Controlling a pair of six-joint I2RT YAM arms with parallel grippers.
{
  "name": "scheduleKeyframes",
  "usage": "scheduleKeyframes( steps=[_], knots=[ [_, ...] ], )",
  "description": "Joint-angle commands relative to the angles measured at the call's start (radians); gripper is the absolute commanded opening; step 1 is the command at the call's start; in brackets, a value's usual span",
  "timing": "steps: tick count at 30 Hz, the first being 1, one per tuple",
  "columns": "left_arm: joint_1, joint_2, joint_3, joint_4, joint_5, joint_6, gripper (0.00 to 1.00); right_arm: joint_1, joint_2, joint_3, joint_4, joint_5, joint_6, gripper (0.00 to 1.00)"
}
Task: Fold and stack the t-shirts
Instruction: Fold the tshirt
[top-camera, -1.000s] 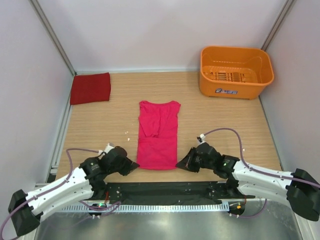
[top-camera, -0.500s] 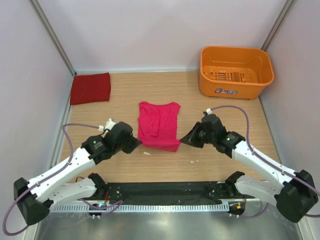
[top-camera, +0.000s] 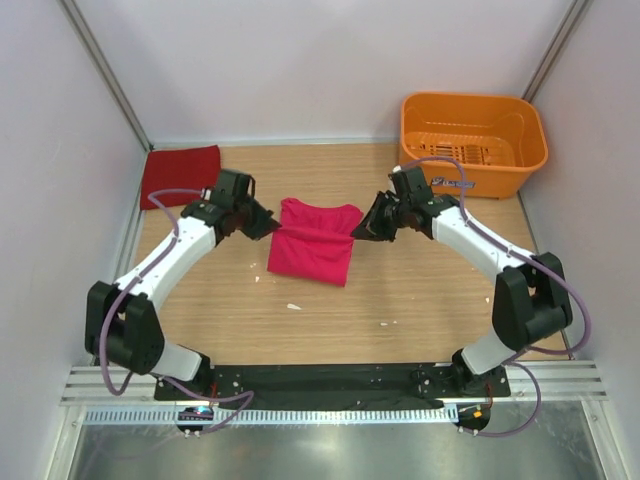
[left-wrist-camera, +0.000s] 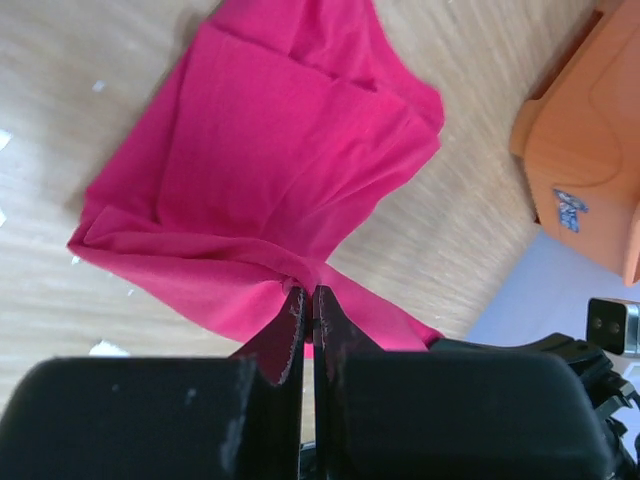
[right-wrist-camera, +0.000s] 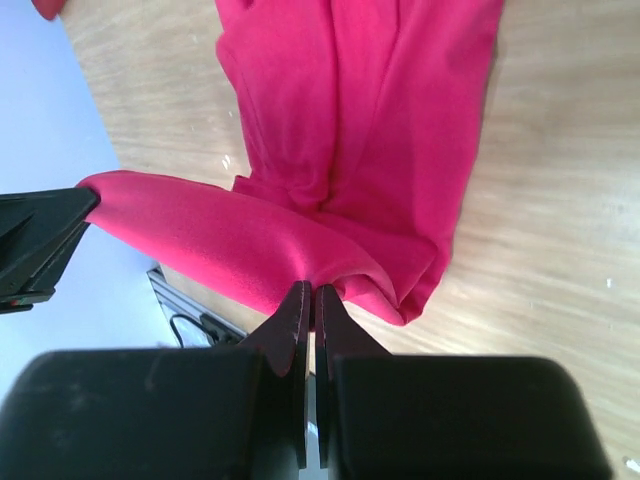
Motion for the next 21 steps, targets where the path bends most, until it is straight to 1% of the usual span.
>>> scheduleKeyframes(
  steps=[1,10,18,21],
  knots=[
    [0.03,0.066,0.128,0.06,0.076,0.092,0.0,-0.023,0.045,0.121,-0.019,-0.049,-0.046,0.01],
    [0.068,0.235,0.284,0.11,0.152,0.098,0.0,-0.097,0.168,0.26,-0.036,-0.099,-0.052,0.01],
    [0.103,0.422,0.43,0.142,0.26,0.116,0.01,-0.125,0.295,0.368,-0.028,-0.13,-0.057,0.01],
    [0.111,0.472,0.464,0.153,0.264,0.127,0.01,-0.131,0.326,0.398,-0.015,-0.139,-0.057,0.01]
  ],
)
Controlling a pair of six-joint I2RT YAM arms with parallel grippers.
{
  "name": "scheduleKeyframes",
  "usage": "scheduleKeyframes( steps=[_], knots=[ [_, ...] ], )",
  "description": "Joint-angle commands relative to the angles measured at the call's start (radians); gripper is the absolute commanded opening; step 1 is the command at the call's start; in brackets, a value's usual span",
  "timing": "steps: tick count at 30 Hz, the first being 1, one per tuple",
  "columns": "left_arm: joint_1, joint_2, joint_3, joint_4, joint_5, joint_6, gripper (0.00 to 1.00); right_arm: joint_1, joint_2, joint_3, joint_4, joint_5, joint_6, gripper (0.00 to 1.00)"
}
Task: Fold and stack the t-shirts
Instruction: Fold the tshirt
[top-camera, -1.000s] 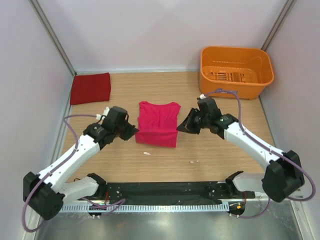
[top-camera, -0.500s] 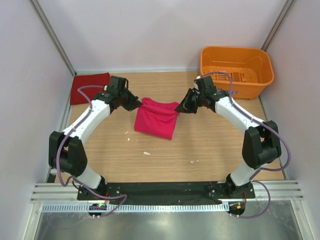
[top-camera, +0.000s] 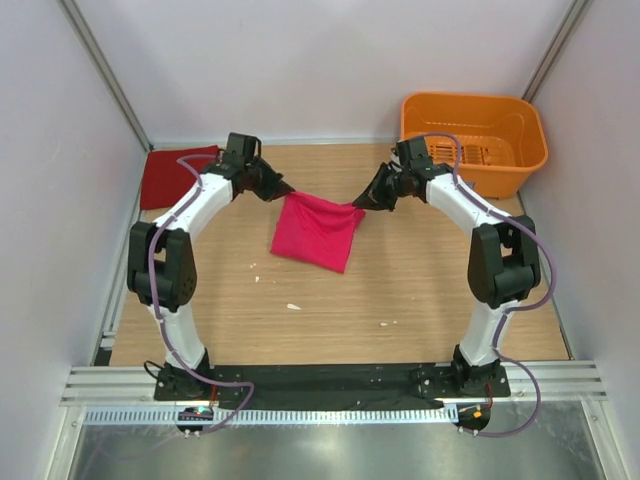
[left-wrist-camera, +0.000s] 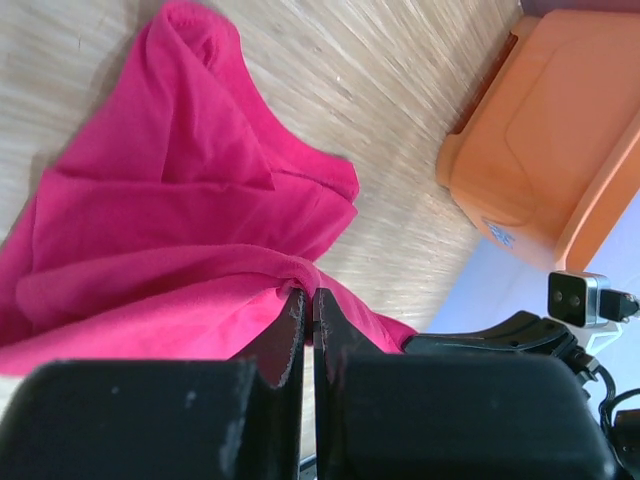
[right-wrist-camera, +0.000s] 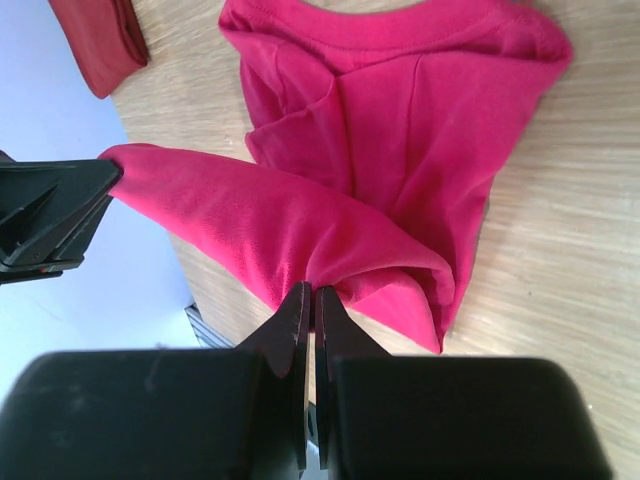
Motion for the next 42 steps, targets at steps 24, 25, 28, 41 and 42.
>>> scheduleKeyframes(
  steps=[24,25,28,41,42],
  knots=[
    [0.042,0.15,0.299,-0.005,0.049,0.491,0.43,0.022,0.063,0.18,-0.001,0.294,-0.295,0.55],
    [0.041,0.139,0.231,0.0,0.098,0.504,0.42,0.039,0.057,0.165,-0.005,0.293,-0.32,0.56],
    [0.041,0.117,0.128,-0.002,0.176,0.533,0.41,0.105,0.058,0.141,0.005,0.284,-0.334,0.57],
    [-0.019,0.087,-0.153,-0.005,0.114,0.528,0.34,0.256,0.107,-0.05,0.096,0.143,-0.254,0.17],
    [-0.025,0.082,-0.196,-0.002,0.084,0.525,0.33,0.256,0.103,-0.07,0.102,0.139,-0.254,0.15]
  ],
)
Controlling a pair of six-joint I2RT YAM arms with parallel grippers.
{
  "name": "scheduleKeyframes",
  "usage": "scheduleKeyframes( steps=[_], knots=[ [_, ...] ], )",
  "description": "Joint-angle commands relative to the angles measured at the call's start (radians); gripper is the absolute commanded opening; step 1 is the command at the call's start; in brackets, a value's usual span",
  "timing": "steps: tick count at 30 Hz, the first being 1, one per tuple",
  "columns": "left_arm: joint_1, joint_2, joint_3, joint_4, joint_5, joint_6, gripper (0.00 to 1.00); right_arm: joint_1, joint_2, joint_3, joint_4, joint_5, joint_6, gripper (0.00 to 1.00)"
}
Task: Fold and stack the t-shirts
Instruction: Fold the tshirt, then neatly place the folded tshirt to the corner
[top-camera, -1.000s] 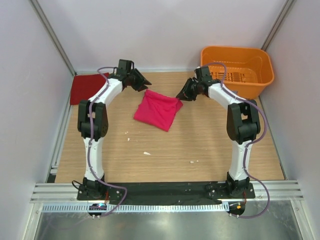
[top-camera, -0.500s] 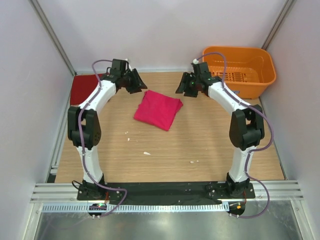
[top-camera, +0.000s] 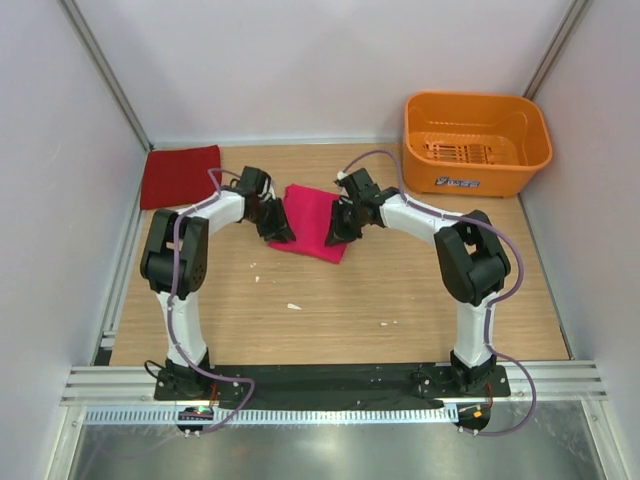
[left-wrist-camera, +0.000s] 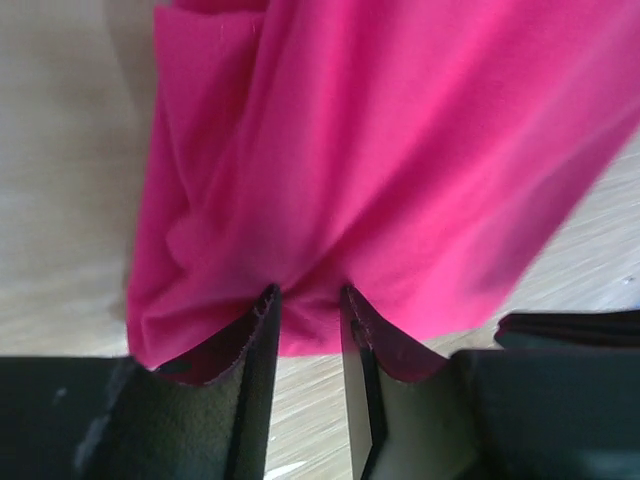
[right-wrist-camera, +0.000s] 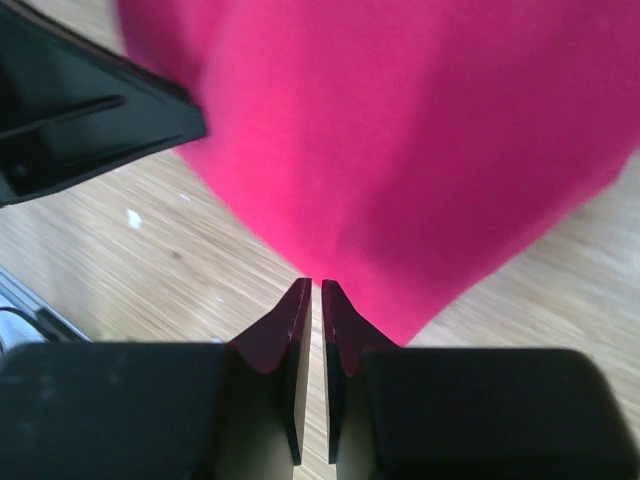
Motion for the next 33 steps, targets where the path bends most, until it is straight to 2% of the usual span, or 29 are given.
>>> scheduleKeyframes(
  steps=[1,3,8,12,14,17,19,20,22,23,26,29,33],
  knots=[
    [-0.025,-0.061,-0.082,0.014,-0.057,-0.013,0.32,-0.011,-0.016,-0.081,0.058,-0.035,0.017,0.14],
    [-0.037,-0.069,-0.137,0.025,-0.069,-0.025,0.27,-0.011,-0.03,-0.146,0.084,-0.03,0.006,0.13],
    [-0.094,-0.125,-0.24,0.046,-0.107,-0.071,0.27,-0.011,-0.06,-0.271,0.093,-0.006,-0.026,0.11],
    [-0.178,-0.267,-0.353,0.059,-0.117,-0.169,0.28,-0.014,-0.158,-0.386,0.063,0.017,-0.02,0.11],
    [-0.244,-0.334,-0.417,0.053,-0.126,-0.205,0.32,-0.014,-0.25,-0.458,0.018,0.002,-0.014,0.11],
    [-0.273,-0.507,-0.479,0.025,-0.141,-0.249,0.42,-0.014,-0.408,-0.561,-0.019,0.005,-0.006,0.13],
    [-0.255,-0.625,-0.467,-0.058,-0.195,-0.22,0.51,-0.014,-0.477,-0.584,-0.08,0.02,-0.023,0.23],
    [-0.246,-0.656,-0.446,-0.073,-0.23,-0.2,0.62,-0.014,-0.535,-0.584,-0.102,0.028,-0.029,0.37],
    [-0.189,-0.702,-0.415,-0.098,-0.242,-0.147,0.74,-0.016,-0.589,-0.569,-0.154,0.042,-0.046,0.53],
    [-0.169,-0.701,-0.383,-0.105,-0.25,-0.078,0.83,-0.016,-0.623,-0.561,-0.165,0.045,-0.049,0.62],
    [-0.08,-0.638,-0.346,-0.103,-0.213,0.017,0.87,-0.017,-0.655,-0.546,-0.186,0.049,-0.06,0.7],
    [-0.022,-0.54,-0.317,-0.04,-0.166,0.05,0.9,-0.017,-0.685,-0.538,-0.204,0.045,-0.06,0.71],
    [-0.002,-0.412,-0.294,0.055,-0.129,0.054,0.9,-0.019,-0.74,-0.555,-0.206,0.054,-0.048,0.71]
  ],
)
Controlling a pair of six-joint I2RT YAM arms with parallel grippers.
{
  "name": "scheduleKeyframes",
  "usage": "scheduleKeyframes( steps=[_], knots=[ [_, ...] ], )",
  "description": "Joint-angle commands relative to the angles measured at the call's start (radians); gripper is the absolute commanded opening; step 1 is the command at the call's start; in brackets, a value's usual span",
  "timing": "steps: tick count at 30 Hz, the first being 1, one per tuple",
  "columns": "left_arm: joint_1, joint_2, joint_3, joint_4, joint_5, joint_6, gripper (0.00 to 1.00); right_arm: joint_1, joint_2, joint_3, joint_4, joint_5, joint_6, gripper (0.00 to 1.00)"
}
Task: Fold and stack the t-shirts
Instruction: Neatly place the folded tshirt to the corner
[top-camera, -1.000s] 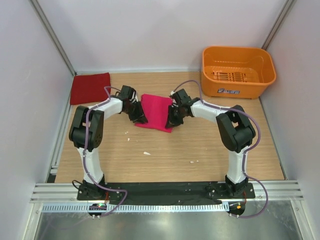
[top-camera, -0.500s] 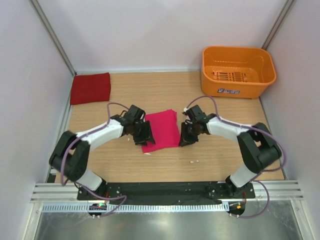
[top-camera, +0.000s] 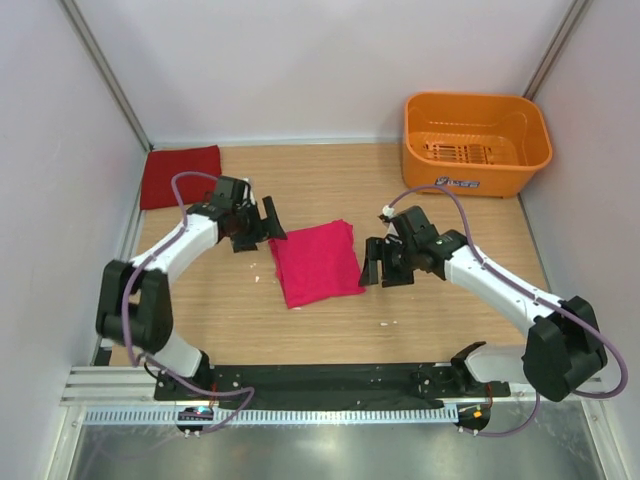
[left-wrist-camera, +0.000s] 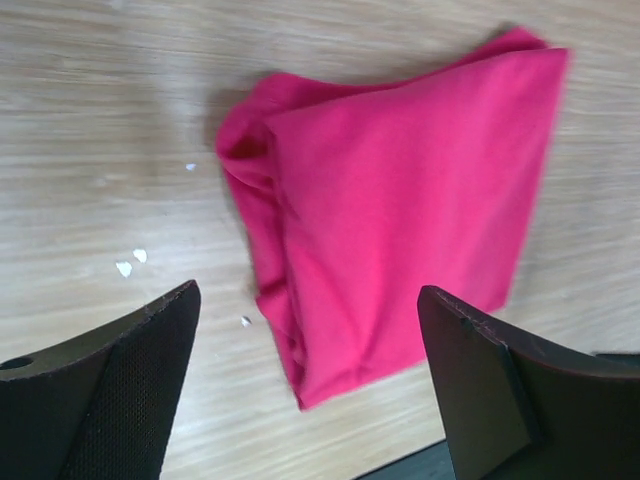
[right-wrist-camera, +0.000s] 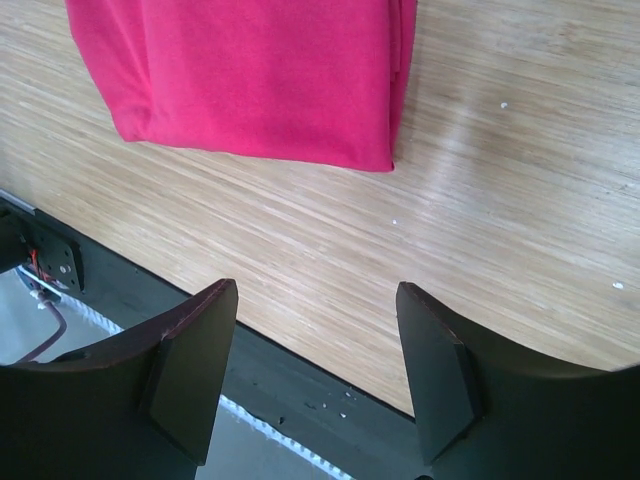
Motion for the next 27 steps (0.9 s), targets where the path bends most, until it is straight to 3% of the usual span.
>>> scheduleKeyframes(
  steps=[1,6,18,24,27],
  knots=[
    [0.011,0.1,0.041,0.089,0.063,0.062,0.89,-0.004,-0.072,-0.003,-0.021,0.015,-0.005,0.71],
    [0.011,0.206,0.072,0.159,0.087,0.099,0.86,-0.004,-0.116,-0.054,-0.025,0.014,0.002,0.71],
    [0.016,0.286,-0.014,0.314,0.11,0.092,0.8,-0.005,-0.143,-0.097,0.002,-0.008,0.015,0.7],
    [0.017,0.328,-0.014,0.296,0.081,0.103,0.73,-0.007,-0.126,-0.102,0.018,-0.029,0.011,0.69],
    [0.017,0.285,-0.043,0.274,0.034,0.097,0.75,-0.005,-0.126,-0.1,0.018,-0.032,0.013,0.69]
  ],
)
